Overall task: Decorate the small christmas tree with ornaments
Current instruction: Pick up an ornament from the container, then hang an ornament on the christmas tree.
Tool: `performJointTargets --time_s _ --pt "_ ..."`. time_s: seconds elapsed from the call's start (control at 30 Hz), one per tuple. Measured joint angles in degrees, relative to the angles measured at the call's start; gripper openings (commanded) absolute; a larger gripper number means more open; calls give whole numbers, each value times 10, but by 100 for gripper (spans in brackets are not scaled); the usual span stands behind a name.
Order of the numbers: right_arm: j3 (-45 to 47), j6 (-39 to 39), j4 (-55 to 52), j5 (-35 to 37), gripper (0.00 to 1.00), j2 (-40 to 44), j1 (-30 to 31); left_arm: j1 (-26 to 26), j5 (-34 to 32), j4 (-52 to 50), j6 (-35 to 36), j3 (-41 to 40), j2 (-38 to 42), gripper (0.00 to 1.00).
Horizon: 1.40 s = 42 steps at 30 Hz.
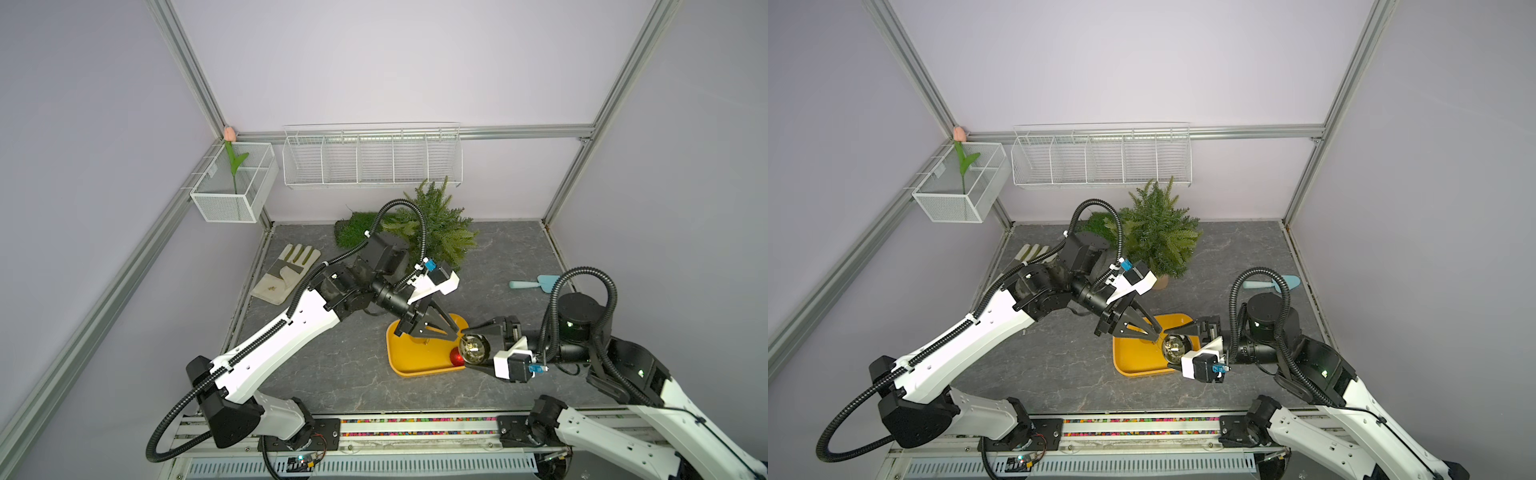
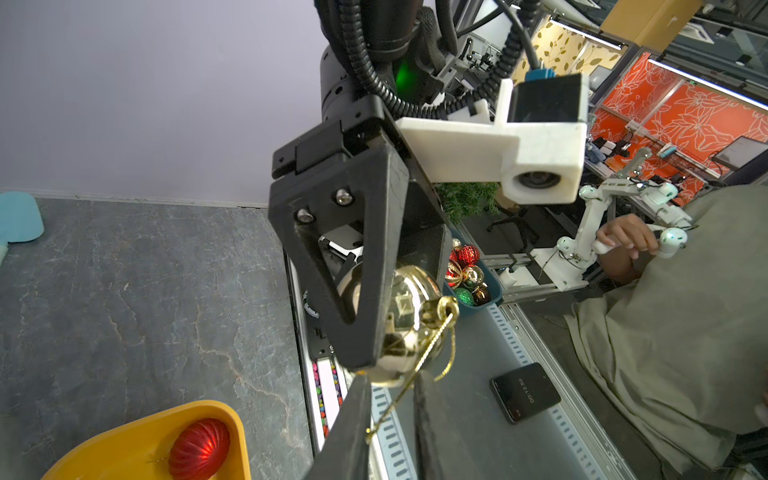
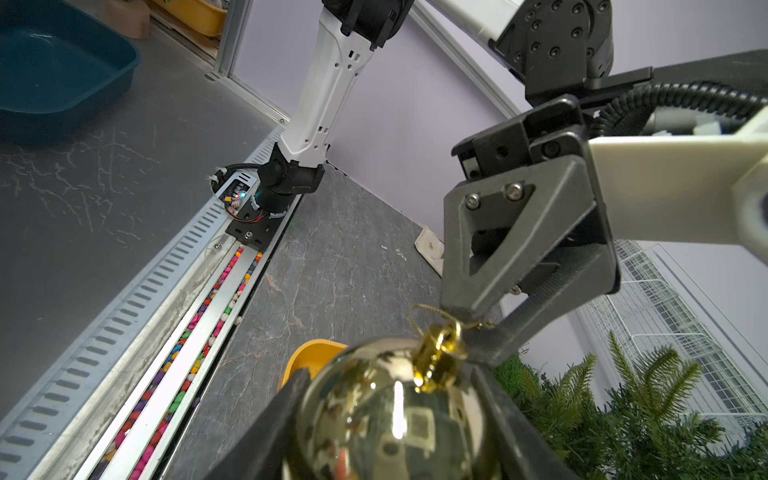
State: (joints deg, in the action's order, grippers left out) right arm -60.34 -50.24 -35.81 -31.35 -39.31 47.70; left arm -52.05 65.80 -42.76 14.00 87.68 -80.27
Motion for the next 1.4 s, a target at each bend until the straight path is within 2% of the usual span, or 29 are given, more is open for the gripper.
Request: performJointTargets --time_s 0.07,0.23,0.4,0.6,0.87,1.13,1.27,1.4 --pt "0 0 0 9 29 4 0 0 -4 -4 3 3 0 1" --pt "0 5 -2 49 20 8 0 0 -41 -31 17 20 0 0" --pt "0 24 -1 116 7 -1 0 1 -131 -61 28 45 0 0" --pt "2 59 13 212 6 -30 -1 7 -242 -84 32 72 0 0" --pt "-1 106 32 287 6 -91 -18 7 -369 -103 45 127 -31 0" --pt "-27 160 63 280 7 -156 -108 7 -439 -127 64 204 -108 0" --pt "-35 177 86 243 6 -166 -160 7 -466 -130 73 251 -146 0" --pt "-38 196 113 197 6 -178 -217 7 -488 -138 82 333 -206 0"
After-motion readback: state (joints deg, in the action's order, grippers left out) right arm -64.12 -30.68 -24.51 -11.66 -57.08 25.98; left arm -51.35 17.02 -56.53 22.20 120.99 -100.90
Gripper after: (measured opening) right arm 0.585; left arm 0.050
